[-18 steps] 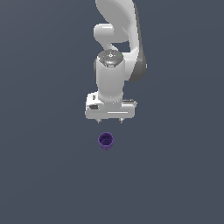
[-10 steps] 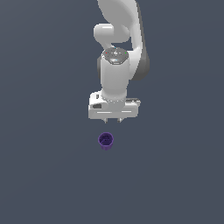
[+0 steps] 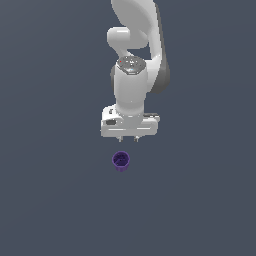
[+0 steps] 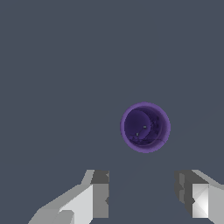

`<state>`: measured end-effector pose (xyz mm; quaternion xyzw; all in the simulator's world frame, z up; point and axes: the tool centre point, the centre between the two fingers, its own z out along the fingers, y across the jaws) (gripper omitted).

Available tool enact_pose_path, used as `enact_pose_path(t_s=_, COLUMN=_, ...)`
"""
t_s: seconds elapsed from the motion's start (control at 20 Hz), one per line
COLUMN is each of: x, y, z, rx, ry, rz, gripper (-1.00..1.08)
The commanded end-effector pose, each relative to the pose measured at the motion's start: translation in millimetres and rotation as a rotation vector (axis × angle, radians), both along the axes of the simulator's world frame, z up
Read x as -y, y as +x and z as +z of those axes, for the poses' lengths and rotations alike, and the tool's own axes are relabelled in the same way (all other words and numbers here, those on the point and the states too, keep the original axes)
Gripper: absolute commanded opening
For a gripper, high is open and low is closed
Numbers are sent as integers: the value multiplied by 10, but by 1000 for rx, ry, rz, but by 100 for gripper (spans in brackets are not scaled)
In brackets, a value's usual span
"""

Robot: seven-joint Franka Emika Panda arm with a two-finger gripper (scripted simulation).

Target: Pick up the object and move it to a goal position.

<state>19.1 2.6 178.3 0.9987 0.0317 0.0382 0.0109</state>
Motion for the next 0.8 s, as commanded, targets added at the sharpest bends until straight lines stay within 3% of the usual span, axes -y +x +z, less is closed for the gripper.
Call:
enact_pose_path(t_s=0.0, x=23, y=13, z=-39, rx=11, ry=3, rz=-7, gripper=28)
enact_pose_path(t_s=0.35, x=123, y=71, z=-210, rx=67, ry=22, rz=-38, gripper=28)
enact_pose_path(t_s=0.75, x=289, y=138, z=-471, rx=168, ry=59, rz=-97, gripper=28)
